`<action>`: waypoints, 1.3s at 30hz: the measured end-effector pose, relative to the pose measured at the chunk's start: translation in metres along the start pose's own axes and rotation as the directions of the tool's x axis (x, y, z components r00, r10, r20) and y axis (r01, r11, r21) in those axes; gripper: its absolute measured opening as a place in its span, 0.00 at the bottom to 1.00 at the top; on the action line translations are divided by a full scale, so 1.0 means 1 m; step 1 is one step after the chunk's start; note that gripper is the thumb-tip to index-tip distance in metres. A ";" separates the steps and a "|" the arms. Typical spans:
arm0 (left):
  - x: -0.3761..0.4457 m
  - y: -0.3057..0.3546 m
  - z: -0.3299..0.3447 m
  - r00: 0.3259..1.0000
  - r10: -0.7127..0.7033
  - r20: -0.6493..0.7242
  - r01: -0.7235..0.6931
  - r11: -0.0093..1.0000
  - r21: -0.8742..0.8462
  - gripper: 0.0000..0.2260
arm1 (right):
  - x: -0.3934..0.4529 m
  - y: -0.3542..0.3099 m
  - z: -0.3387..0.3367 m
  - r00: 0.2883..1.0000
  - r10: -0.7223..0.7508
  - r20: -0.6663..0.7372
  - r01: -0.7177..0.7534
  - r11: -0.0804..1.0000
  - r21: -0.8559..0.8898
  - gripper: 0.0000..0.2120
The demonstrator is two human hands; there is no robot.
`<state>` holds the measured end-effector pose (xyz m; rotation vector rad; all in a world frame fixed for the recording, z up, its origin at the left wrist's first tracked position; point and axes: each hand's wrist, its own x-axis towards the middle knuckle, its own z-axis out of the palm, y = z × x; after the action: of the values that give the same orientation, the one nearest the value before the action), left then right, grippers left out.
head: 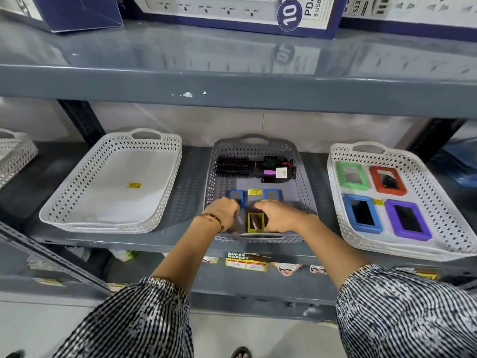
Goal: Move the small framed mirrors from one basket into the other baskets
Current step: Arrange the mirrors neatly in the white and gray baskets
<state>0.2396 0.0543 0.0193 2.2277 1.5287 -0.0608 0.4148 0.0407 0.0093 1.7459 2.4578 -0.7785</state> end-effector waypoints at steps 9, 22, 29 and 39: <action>-0.007 0.002 0.001 0.999 -0.049 0.000 0.049 0.995 -0.082 0.11 | -0.009 -0.007 -0.003 1.000 0.015 0.001 -0.015 0.999 0.030 0.28; -0.018 0.004 -0.008 0.989 0.011 -0.147 -0.022 0.997 -0.077 0.08 | -0.020 -0.005 -0.014 0.994 0.087 -0.060 -0.066 0.955 0.289 0.36; -0.066 0.025 0.011 0.932 0.142 -0.334 -0.235 0.937 -0.258 0.10 | -0.081 -0.005 -0.017 0.918 0.149 -0.367 0.034 0.894 0.447 0.17; -0.095 0.065 0.047 0.833 0.118 -0.541 -0.166 0.985 -0.040 0.11 | -0.121 -0.004 0.048 0.803 0.031 -0.596 -0.031 0.999 0.011 0.16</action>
<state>0.2708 -0.0659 0.0247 2.4007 1.5760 0.7236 0.4438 -0.0857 0.0055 2.3114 2.7591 -0.2270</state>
